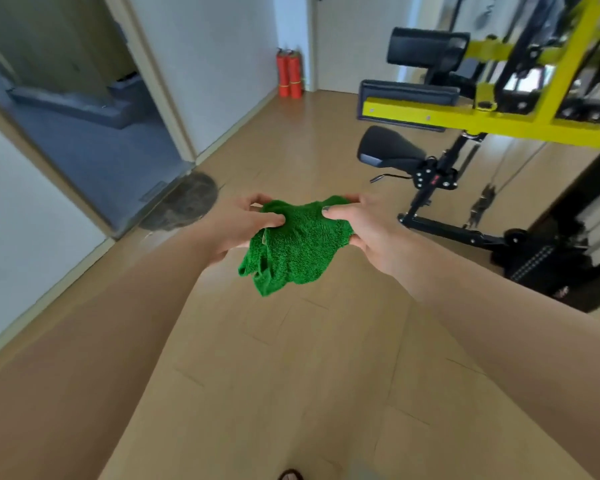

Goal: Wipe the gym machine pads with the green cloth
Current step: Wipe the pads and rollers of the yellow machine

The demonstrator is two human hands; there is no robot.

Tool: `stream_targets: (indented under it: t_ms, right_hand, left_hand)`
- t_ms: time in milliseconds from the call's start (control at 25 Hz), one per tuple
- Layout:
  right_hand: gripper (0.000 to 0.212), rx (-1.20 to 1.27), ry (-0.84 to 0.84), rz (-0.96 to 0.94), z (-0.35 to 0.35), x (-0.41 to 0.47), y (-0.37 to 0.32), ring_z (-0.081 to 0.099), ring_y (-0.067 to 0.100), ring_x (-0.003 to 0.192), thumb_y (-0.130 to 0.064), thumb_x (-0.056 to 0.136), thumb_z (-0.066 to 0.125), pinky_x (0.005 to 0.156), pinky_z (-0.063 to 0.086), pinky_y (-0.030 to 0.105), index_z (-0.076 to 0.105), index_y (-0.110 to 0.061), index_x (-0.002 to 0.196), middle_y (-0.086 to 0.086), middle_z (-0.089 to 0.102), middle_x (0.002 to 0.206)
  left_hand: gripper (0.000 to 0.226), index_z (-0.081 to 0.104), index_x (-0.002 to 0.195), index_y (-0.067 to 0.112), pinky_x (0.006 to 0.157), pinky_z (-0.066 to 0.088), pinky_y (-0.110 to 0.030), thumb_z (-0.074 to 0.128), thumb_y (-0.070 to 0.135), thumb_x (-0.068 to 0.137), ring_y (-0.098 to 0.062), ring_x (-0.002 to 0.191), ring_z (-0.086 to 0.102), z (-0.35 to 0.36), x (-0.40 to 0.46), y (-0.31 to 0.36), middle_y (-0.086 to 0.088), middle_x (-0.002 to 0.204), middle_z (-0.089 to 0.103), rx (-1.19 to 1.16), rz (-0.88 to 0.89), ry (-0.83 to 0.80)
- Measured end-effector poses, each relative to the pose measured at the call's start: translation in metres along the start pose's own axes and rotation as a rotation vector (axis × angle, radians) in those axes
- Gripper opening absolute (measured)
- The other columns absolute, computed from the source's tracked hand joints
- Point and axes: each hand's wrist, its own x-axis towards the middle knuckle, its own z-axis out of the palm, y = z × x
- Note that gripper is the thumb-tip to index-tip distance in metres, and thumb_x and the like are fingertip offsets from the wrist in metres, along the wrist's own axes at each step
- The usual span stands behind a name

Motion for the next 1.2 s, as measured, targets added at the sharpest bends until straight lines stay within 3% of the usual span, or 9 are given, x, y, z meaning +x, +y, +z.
stream_targets:
  t_ms: [120,240,320,440,640,760,840,1080,1200]
  right_hand:
    - [0.039,0.105,0.093,-0.019,-0.044,0.032,-0.020,0.072,0.023,0.096,-0.004,0.082,0.074,0.075,0.058,0.033,0.060,-0.012,0.117,0.009,0.073,0.108]
    - [0.038,0.192,0.157,-0.024,-0.092,0.073,-0.041,0.070,0.026,0.103,-0.001,0.087,0.068,0.084,0.058,0.039,0.060,-0.009,0.124,0.011,0.070,0.116]
    - [0.032,0.251,0.106,-0.019,-0.125,0.111,-0.054,0.068,0.029,0.109,-0.001,0.092,0.061,0.092,0.056,0.042,0.064,-0.007,0.123,0.013,0.071,0.120]
    - [0.030,0.337,-0.074,0.076,-0.170,0.171,-0.077,0.070,0.025,0.109,-0.004,0.096,0.052,0.080,0.060,0.035,0.067,-0.006,0.122,0.010,0.073,0.120]
    - [0.029,0.327,-0.147,0.139,-0.215,0.268,-0.123,0.072,0.027,0.104,-0.005,0.095,0.052,0.074,0.061,0.034,0.068,-0.006,0.119,0.012,0.073,0.118]
    - [0.035,0.269,-0.031,0.180,-0.228,0.331,-0.147,0.069,0.031,0.110,-0.003,0.090,0.060,0.088,0.057,0.040,0.064,-0.004,0.125,0.014,0.070,0.123]
    - [0.042,0.209,0.073,0.167,-0.237,0.380,-0.162,0.064,0.033,0.115,0.003,0.084,0.064,0.100,0.051,0.047,0.062,-0.002,0.126,0.015,0.068,0.126]
    - [0.053,-0.058,0.302,-0.027,-0.254,0.516,-0.228,0.064,0.028,0.110,0.013,0.079,0.065,0.092,0.056,0.043,0.059,-0.010,0.127,0.011,0.065,0.120]
    - [0.056,-0.260,0.397,-0.183,-0.267,0.577,-0.290,0.064,0.015,0.099,0.010,0.076,0.070,0.075,0.056,0.025,0.059,-0.015,0.125,0.002,0.066,0.114]
  left_hand:
    - [0.038,0.056,0.132,0.012,0.098,0.056,-0.048,0.066,0.012,0.096,-0.033,0.113,0.069,0.022,0.067,0.045,-0.014,0.128,0.068,0.059,0.046,-0.135]
    - [0.038,0.053,0.134,0.011,0.081,0.060,-0.039,0.063,0.009,0.097,-0.029,0.102,0.070,0.055,0.135,0.091,-0.014,0.130,0.067,0.113,0.102,-0.243]
    - [0.038,0.053,0.134,0.010,0.085,0.059,-0.043,0.064,0.008,0.097,-0.028,0.099,0.069,0.077,0.184,0.120,-0.015,0.128,0.067,0.133,0.149,-0.255]
    - [0.039,0.055,0.132,0.010,0.093,0.057,-0.047,0.066,0.007,0.095,-0.028,0.098,0.070,0.108,0.258,0.160,-0.014,0.125,0.070,0.178,0.180,-0.236]
    - [0.043,0.055,0.133,0.013,0.067,0.053,-0.016,0.070,0.008,0.093,-0.011,0.088,0.065,0.128,0.368,0.214,-0.003,0.117,0.070,0.186,0.195,-0.248]
    - [0.050,0.051,0.138,0.019,0.091,0.038,-0.028,0.070,0.013,0.093,-0.013,0.114,0.051,0.126,0.429,0.235,-0.002,0.130,0.056,0.233,0.200,-0.244]
    - [0.051,0.050,0.138,0.020,0.095,0.036,-0.031,0.071,0.014,0.092,-0.013,0.122,0.047,0.122,0.481,0.248,-0.008,0.140,0.055,0.242,0.207,-0.235]
    - [0.048,0.052,0.133,0.012,0.080,0.054,-0.033,0.073,0.010,0.090,-0.020,0.099,0.059,0.108,0.635,0.306,-0.011,0.132,0.059,0.308,0.261,-0.243]
    - [0.046,0.054,0.128,0.014,0.060,0.044,-0.012,0.075,0.010,0.087,-0.005,0.083,0.055,0.096,0.703,0.365,0.004,0.106,0.060,0.347,0.405,-0.196]
